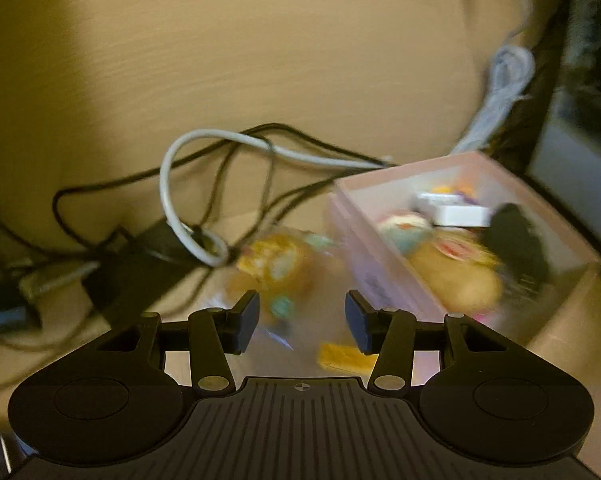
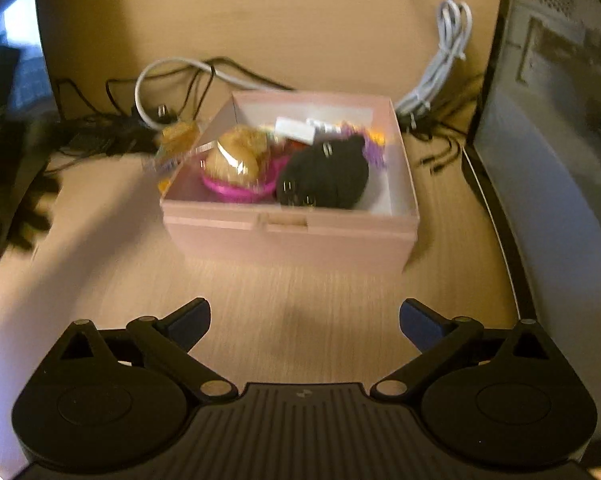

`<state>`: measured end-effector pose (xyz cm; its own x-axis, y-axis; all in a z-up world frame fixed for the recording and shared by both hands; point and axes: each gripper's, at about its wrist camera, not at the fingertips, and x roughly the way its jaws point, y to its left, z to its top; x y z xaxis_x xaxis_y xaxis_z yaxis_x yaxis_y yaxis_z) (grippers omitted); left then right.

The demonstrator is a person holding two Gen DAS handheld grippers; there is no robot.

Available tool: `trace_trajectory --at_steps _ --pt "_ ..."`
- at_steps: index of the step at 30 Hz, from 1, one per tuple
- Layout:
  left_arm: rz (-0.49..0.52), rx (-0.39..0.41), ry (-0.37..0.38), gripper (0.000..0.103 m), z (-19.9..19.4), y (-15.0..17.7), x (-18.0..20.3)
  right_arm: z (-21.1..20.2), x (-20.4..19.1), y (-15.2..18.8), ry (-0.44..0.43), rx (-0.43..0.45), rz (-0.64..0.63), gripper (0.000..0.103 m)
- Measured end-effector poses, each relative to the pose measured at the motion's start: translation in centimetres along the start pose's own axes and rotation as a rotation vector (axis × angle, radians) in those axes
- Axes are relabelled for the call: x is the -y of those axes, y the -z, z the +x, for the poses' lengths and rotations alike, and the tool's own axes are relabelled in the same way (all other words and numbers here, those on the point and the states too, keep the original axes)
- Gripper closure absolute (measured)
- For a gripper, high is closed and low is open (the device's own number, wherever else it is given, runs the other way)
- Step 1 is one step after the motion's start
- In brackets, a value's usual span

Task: Organize objects
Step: 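Grasp the yellow bread bun packet on the desk with the left tool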

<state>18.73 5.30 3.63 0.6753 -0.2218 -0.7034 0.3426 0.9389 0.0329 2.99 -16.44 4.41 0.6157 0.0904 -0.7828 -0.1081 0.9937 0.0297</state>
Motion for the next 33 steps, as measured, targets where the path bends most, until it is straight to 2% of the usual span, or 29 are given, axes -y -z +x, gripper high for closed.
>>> trace_trajectory --at_steps 5,8,10,12,14,17,19,20,25,33 --pt "0.044 -0.07 -0.063 0.051 4.3 -1.4 0.1 -1.0 -0.2 1.5 0.03 -0.012 -0.006 0.001" --pt "0.062 -0.083 -0.099 0.041 6.2 -1.8 0.2 -1.2 0.2 2.1 0.047 -0.026 0.01 0.0" --pt "0.033 -0.083 -0.095 0.033 6.9 -2.1 -0.1 -1.5 0.5 2.4 0.068 -0.03 0.021 0.0" --pt "-0.001 -0.082 -0.089 0.034 6.9 -2.3 -0.3 -2.0 0.9 2.7 0.078 -0.028 0.025 0.0" --pt "-0.013 -0.077 -0.091 0.041 6.6 -2.1 -0.3 -2.4 1.1 2.8 0.086 -0.024 0.024 0.0" --pt "-0.004 -0.05 -0.094 0.058 5.2 -1.5 -0.1 -2.6 1.2 2.9 0.095 -0.02 0.024 0.0" --pt "0.052 -0.026 -0.11 0.085 3.9 -0.9 0.7 -2.5 1.0 2.8 0.09 -0.021 0.024 0.0" --pt "0.075 -0.026 -0.111 0.088 3.2 -0.4 1.2 -2.5 0.8 2.8 0.084 -0.02 0.019 0.0" --pt "0.066 -0.077 -0.03 0.091 0.4 2.6 2.4 -2.2 -1.0 2.4 0.042 -0.005 -0.037 0.0" --pt "-0.038 -0.127 0.1 0.092 -5.1 8.2 2.8 -1.6 -3.5 2.3 -0.012 -0.003 -0.099 0.0"
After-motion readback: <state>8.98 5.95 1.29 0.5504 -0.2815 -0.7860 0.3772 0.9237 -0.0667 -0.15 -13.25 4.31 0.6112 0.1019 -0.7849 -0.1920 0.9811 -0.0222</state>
